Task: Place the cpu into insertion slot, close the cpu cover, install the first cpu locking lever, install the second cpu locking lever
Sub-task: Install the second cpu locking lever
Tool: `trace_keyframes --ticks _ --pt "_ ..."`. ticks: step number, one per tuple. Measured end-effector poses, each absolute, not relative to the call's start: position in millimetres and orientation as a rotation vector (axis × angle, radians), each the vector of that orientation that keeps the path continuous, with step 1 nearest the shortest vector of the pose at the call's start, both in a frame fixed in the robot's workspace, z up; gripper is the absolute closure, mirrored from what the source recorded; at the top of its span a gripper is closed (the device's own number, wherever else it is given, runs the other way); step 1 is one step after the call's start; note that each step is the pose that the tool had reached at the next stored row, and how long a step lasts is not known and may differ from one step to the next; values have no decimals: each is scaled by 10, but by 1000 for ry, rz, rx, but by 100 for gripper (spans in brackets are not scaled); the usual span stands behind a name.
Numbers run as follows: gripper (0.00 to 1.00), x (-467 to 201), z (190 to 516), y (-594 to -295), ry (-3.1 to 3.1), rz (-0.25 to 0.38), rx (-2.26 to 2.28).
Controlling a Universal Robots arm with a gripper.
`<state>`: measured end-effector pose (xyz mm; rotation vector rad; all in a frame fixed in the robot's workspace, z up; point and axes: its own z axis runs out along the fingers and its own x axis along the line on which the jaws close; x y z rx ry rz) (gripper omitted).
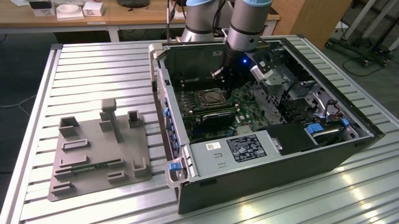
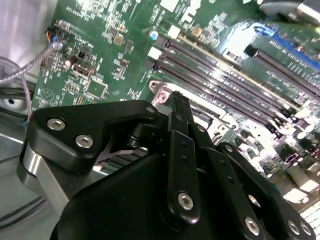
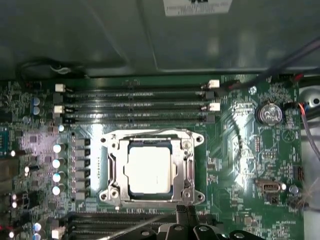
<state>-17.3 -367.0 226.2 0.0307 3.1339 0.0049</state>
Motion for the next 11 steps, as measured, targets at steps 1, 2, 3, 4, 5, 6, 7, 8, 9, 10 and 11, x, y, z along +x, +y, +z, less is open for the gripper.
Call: trace_keyframes --ticks 1,2,3,4,5,6,7,8,9,10,11 --pt "90 -173 2262 -3682 3134 5 31" --pt "90 -173 2262 -3694 3134 4 31" --pt "90 -173 2262 -3706 3134 3 31" --pt "90 -173 2262 -3716 3134 3 31" --pt "90 -173 2262 -3726 3134 3 31" --pt "90 -173 2262 -3733 3134 3 31" --pt "90 -173 2262 -3738 3134 3 31" --pt "90 -174 2263 -3742 3135 3 31" --pt "90 -175 2263 -3745 3135 3 31" --pt "90 -177 2263 -3745 3135 3 31" --pt "90 -181 2263 -3746 3135 3 31"
